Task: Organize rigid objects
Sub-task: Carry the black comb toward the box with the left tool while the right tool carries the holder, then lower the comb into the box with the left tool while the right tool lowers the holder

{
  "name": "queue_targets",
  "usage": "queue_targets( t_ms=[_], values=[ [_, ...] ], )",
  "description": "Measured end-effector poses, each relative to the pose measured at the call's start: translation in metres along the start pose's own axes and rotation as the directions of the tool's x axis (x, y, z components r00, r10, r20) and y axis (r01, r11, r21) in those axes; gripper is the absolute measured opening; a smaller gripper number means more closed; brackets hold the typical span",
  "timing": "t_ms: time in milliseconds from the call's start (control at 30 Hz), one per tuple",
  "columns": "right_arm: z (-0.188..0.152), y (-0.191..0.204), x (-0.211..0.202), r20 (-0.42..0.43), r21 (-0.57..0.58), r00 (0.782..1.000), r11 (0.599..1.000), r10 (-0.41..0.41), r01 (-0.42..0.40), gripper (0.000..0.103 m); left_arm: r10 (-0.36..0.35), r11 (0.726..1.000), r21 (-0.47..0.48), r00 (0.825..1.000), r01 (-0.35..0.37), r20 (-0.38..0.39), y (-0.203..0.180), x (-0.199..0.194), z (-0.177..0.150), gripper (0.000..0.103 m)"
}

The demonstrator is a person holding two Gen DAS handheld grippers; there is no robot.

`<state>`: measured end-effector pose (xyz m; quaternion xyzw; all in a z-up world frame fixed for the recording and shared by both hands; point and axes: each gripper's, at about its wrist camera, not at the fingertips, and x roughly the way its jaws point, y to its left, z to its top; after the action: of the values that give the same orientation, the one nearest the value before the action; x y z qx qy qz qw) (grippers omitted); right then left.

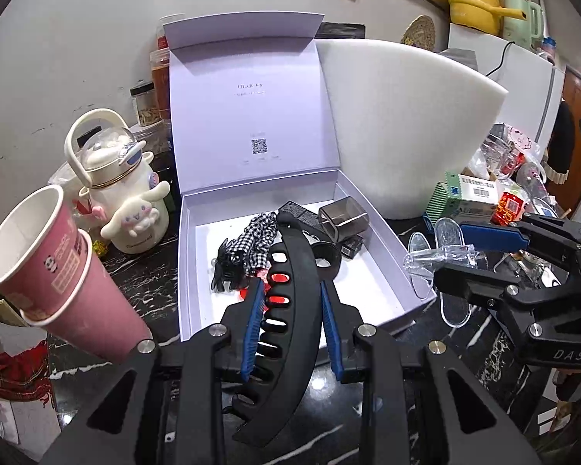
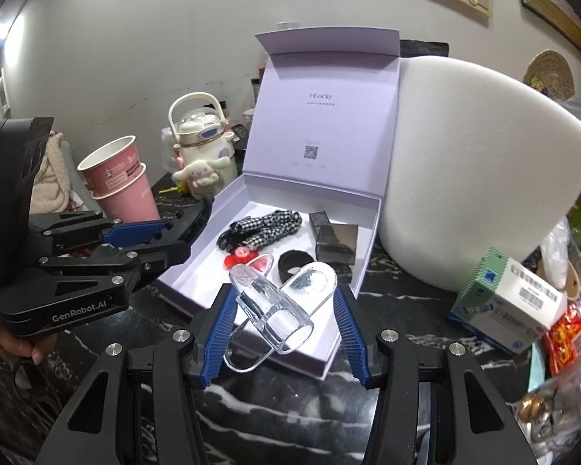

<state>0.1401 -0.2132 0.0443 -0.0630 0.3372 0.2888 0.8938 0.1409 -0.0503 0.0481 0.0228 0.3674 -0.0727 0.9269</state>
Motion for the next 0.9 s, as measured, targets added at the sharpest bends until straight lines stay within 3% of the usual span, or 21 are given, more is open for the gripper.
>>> queue_targets(
  t_ms=[900],
  values=[
    [0.047,-0.011,0.077,-0.032,-0.033,0.998,0.998,0.059,-0.060,0.051,0.010,1.000,0.001,0.999,-0.010,-0.034,0.027,0.065,0.038,0.029]
  ],
)
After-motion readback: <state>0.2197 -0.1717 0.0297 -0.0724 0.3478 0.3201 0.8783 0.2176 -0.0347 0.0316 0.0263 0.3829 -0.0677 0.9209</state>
